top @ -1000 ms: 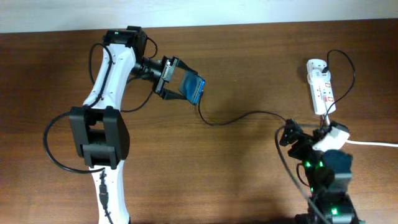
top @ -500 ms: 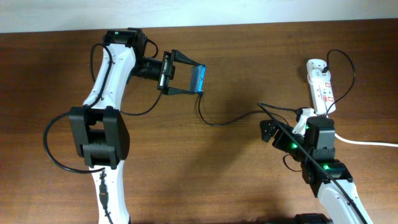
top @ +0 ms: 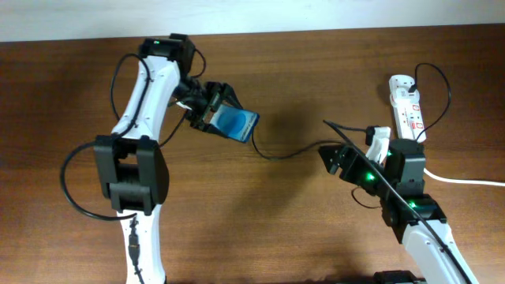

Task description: Plug charger to phone and switch on socket

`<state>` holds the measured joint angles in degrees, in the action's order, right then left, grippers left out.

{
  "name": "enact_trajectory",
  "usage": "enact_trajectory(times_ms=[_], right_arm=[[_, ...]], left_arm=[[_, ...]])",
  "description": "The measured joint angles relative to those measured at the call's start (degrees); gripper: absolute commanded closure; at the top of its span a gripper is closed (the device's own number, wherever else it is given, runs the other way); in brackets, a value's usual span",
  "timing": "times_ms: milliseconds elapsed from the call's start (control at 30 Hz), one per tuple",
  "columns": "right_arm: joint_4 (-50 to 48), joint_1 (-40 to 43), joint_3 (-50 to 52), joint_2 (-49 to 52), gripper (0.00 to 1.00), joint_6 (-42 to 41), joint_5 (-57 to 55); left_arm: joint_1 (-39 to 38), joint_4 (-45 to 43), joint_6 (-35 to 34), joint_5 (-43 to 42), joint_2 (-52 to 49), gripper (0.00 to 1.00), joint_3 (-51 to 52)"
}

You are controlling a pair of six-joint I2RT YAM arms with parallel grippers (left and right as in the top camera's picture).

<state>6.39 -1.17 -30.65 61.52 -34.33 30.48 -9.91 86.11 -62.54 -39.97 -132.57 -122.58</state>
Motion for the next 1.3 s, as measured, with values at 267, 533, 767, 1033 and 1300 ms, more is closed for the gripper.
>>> enact_trajectory(times_ms=[267,533,767,1033,1300], right_arm=[[-10.0,-12.4,-6.2,15.0,0.37,-11.8,0.0],[-16.7,-18.9,-6.3,17.8,0.46,-20.8,-4.9],[-19.5,-21.0,-6.3,17.8,0.47,-23.1,-9.6],[-19.7,-21.9,-6.3,19.4,0.53,-23.9,-10.9],[-19.7,-21.9,-6.3,21.0,0.54,-23.9,-11.0]], left_arm=[[-5.4,-2.4,-0.5,6.9,0.0,1.00,0.0],[-6.4,-3.0,-3.3,8.6,0.0,1.00,0.0],[-8.5,-3.0,-4.2,9.2,0.0,1.00,0.0],[-12.0,-3.0,-4.2,9.2,0.0,1.00,0.0],[-14.8,-6.0,-5.9,9.2,0.0,1.00,0.0]])
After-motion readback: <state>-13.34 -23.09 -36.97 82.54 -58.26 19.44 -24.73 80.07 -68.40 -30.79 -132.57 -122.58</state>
